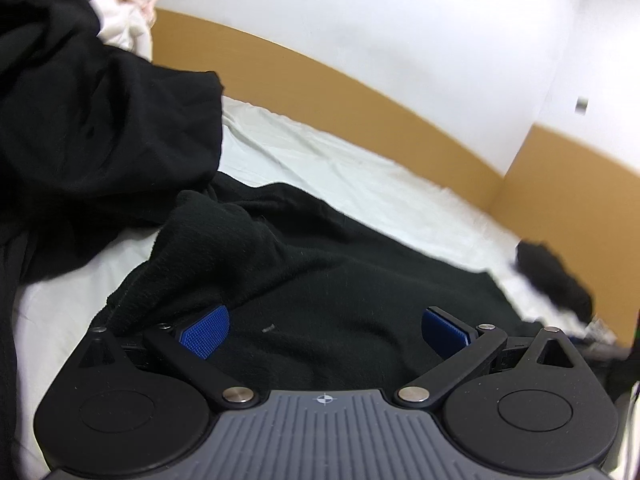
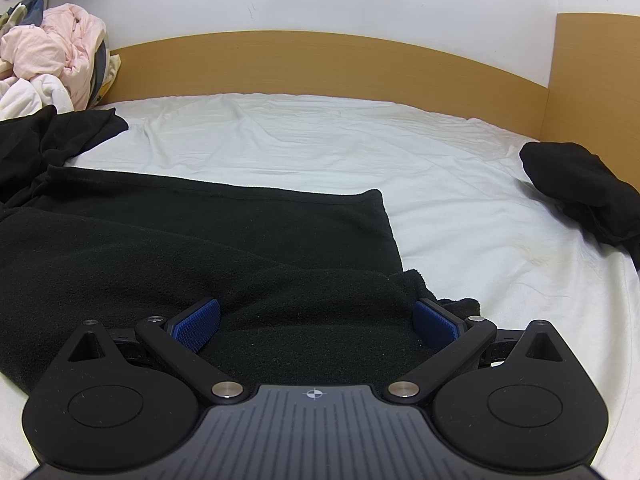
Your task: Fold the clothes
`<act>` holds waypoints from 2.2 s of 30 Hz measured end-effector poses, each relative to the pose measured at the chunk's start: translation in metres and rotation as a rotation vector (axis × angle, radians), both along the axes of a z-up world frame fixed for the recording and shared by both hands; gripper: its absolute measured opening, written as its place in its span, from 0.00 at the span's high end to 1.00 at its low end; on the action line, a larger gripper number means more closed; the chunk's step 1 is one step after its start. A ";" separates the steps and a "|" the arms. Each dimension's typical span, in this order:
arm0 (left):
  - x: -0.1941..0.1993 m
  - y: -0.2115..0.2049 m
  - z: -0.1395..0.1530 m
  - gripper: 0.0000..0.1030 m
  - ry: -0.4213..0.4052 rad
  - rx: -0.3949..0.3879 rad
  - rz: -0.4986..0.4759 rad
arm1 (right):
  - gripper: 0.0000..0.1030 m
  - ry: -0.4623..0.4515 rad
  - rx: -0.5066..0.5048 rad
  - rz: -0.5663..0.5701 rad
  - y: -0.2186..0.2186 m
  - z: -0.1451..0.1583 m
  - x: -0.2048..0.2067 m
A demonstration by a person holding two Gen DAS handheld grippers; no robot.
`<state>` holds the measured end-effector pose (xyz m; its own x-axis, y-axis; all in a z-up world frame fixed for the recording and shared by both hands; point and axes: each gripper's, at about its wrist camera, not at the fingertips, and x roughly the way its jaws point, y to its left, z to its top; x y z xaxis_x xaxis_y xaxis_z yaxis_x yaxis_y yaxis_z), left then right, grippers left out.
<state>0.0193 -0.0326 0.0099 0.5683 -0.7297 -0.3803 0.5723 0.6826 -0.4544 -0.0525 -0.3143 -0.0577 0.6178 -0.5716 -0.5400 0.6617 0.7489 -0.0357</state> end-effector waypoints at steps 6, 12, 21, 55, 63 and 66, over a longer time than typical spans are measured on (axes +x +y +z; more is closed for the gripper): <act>-0.002 -0.011 0.003 0.00 -0.020 0.057 0.005 | 0.00 0.000 -0.001 0.000 0.000 -0.001 0.000; -0.002 -0.011 0.003 0.00 -0.022 0.059 0.006 | 0.00 0.000 -0.002 0.000 0.000 -0.001 -0.001; -0.003 -0.010 0.002 0.01 -0.023 0.063 0.006 | 0.00 0.000 -0.001 0.000 -0.001 0.000 -0.001; -0.032 -0.013 0.067 0.01 -0.335 0.468 -0.192 | 0.00 0.000 0.000 0.001 -0.001 0.001 -0.002; -0.041 -0.021 0.069 0.01 -0.632 0.781 -0.303 | 0.00 0.014 -0.013 0.049 -0.005 0.003 0.002; -0.048 -0.022 0.061 0.01 -0.739 0.849 -0.336 | 0.00 0.049 -0.072 0.167 -0.007 0.017 -0.013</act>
